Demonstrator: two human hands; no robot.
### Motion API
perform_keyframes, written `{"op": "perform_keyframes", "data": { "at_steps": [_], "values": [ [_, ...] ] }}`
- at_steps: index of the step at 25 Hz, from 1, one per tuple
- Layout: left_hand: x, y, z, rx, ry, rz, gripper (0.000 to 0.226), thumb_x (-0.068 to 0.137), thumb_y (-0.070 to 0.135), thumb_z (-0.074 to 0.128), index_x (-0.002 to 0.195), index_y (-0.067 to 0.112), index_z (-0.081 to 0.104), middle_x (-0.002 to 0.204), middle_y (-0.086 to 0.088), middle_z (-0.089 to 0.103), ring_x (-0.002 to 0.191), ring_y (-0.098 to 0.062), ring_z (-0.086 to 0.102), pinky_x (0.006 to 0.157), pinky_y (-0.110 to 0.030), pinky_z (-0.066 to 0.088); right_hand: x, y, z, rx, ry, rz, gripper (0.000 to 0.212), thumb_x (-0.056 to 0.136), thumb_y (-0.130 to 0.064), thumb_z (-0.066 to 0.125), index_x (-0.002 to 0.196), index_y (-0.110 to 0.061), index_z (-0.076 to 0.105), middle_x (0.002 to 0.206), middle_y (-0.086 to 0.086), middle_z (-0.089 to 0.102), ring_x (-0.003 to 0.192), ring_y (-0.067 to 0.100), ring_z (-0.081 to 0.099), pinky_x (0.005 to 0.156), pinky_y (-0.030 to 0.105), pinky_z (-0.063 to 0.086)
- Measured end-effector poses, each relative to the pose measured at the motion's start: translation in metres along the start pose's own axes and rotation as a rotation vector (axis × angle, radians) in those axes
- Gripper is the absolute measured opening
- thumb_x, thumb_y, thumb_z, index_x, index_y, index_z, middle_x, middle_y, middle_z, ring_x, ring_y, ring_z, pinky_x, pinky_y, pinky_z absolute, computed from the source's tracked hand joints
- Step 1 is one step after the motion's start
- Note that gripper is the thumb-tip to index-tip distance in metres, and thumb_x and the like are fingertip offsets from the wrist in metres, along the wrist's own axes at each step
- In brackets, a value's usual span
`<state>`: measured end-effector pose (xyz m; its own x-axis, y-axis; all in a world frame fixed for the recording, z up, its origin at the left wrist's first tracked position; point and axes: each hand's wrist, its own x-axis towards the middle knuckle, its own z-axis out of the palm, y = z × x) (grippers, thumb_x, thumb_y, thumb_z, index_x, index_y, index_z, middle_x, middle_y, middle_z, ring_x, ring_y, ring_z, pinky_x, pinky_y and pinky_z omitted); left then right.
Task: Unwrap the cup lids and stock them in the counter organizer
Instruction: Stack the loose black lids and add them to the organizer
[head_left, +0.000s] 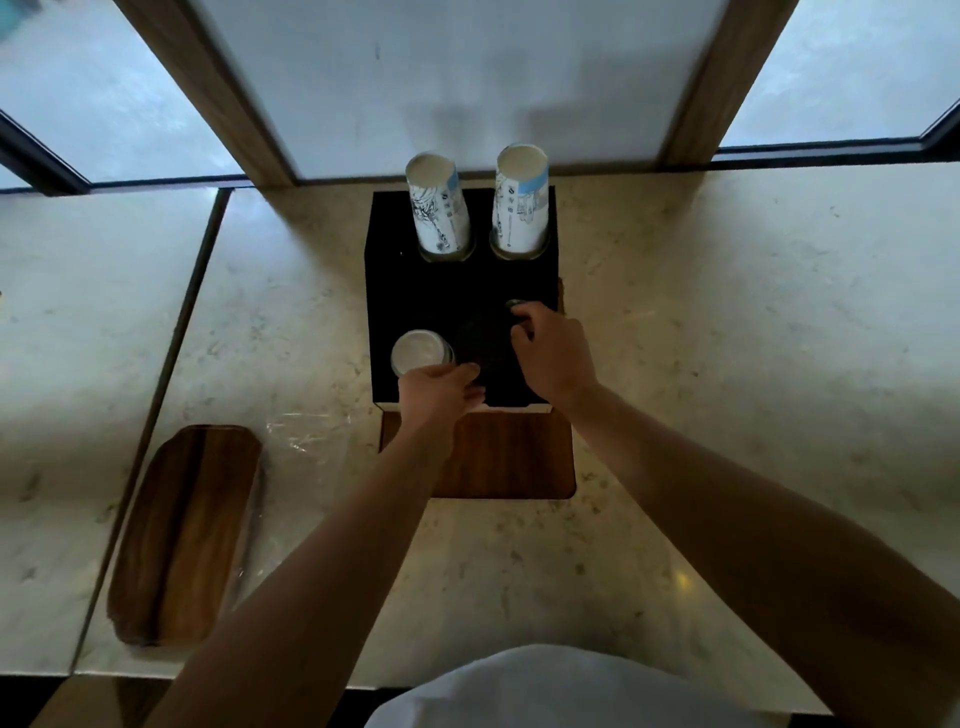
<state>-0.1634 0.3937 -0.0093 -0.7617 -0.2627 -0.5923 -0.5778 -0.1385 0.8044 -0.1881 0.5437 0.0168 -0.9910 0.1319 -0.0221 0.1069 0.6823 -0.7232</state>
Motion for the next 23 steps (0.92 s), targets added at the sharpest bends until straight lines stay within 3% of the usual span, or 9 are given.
{"op": "perform_keyframes", "data": {
  "at_steps": [4,7,11,15,23],
  "values": [
    [0.012,-0.002,0.017,0.017,0.069,-0.043,0.008,0.093,0.012,0.07,0.094,0.004,0.069,0.086,-0.016,0.076,0.073,-0.021,0.078,0.074,-0.04,0.065,0.015,-0.007,0.007,-0.169,0.013,-0.09,0.027,0.101,-0.015,0.047,0.123,-0.011,0.063,0.101,0.01,0.073,0.091,0.025,0.069,0.07,0.028,0.045],
    [0.022,-0.003,0.022,0.059,0.083,-0.039,0.015,0.095,0.016,0.067,0.082,0.008,0.066,0.078,-0.015,0.076,0.068,-0.022,0.077,0.07,-0.04,0.065,0.025,-0.006,0.01,-0.266,-0.046,-0.072,0.024,0.099,-0.013,0.052,0.121,-0.01,0.061,0.099,0.012,0.072,0.088,0.027,0.068,0.068,0.03,0.045],
    [0.033,-0.002,0.024,0.041,-0.025,-0.14,0.021,0.099,0.016,0.051,0.09,0.003,0.064,0.086,-0.019,0.074,0.075,-0.028,0.077,0.076,-0.04,0.063,0.035,-0.004,0.014,-0.326,-0.114,-0.044,0.02,0.099,-0.011,0.052,0.118,-0.01,0.057,0.095,0.012,0.07,0.084,0.028,0.067,0.064,0.032,0.045],
    [0.038,-0.004,0.027,0.126,0.021,-0.131,0.016,0.094,0.01,0.066,0.086,-0.004,0.068,0.064,-0.016,0.074,0.063,-0.027,0.077,0.062,-0.041,0.065,0.037,-0.001,0.015,-0.317,-0.132,-0.031,0.025,0.097,-0.007,0.052,0.122,-0.008,0.058,0.098,0.014,0.07,0.087,0.029,0.067,0.068,0.034,0.048],
    [0.039,-0.009,0.025,0.158,-0.012,-0.149,0.018,0.092,0.012,0.07,0.084,-0.003,0.066,0.06,-0.011,0.074,0.063,-0.027,0.077,0.063,-0.044,0.065,0.037,0.007,0.018,-0.301,-0.166,-0.035,0.025,0.095,-0.003,0.053,0.119,-0.005,0.059,0.099,0.017,0.07,0.089,0.032,0.067,0.068,0.033,0.045]
  ]
}}
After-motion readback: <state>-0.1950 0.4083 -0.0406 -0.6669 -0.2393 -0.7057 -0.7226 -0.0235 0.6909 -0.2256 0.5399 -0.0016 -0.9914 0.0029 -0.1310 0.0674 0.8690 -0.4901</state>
